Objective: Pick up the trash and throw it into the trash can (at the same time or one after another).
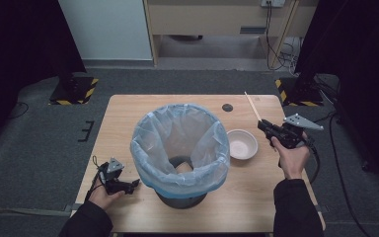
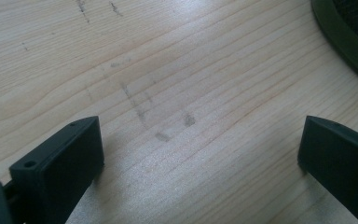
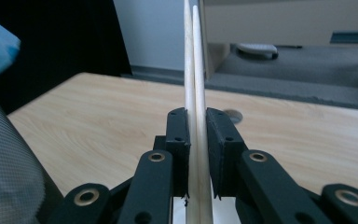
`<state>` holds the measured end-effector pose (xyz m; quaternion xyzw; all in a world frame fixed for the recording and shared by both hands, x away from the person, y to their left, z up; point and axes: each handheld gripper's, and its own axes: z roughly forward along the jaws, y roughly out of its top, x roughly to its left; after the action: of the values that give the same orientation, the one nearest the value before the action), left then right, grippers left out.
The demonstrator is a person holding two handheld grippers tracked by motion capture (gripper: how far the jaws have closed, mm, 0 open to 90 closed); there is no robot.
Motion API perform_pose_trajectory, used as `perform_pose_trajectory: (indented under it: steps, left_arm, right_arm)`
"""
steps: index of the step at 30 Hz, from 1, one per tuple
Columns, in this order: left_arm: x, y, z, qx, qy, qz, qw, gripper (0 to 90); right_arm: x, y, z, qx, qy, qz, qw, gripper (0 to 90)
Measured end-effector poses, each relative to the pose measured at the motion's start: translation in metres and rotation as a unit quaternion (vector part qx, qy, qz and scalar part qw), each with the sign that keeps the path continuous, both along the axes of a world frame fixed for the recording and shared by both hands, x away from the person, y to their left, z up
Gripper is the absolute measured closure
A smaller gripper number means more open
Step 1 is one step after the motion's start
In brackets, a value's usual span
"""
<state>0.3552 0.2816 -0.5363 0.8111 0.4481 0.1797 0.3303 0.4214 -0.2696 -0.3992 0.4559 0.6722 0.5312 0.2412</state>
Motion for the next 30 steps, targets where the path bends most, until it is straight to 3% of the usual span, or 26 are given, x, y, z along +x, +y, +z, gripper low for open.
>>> perform_pose_trajectory:
  steps: [7,14,30]
  left_arm:
    - [0.0,0.0,0.0,0.0,0.0,0.0,1.0,0.0]
    - [0.0,0.0,0.0,0.0,0.0,0.0,1.0,0.0]
    - [0.0,0.0,0.0,0.0,0.0,0.0,1.0,0.0]
  right_arm:
    - [-0.009,0.001,0.023,0.024,-0.036,0.011,0.999,80.1]
    - [-0.02,0.005,0.046,0.044,-0.072,0.03,0.996,80.1]
    - [-0.051,0.023,0.094,0.072,-0.143,0.083,0.9837,80.1]
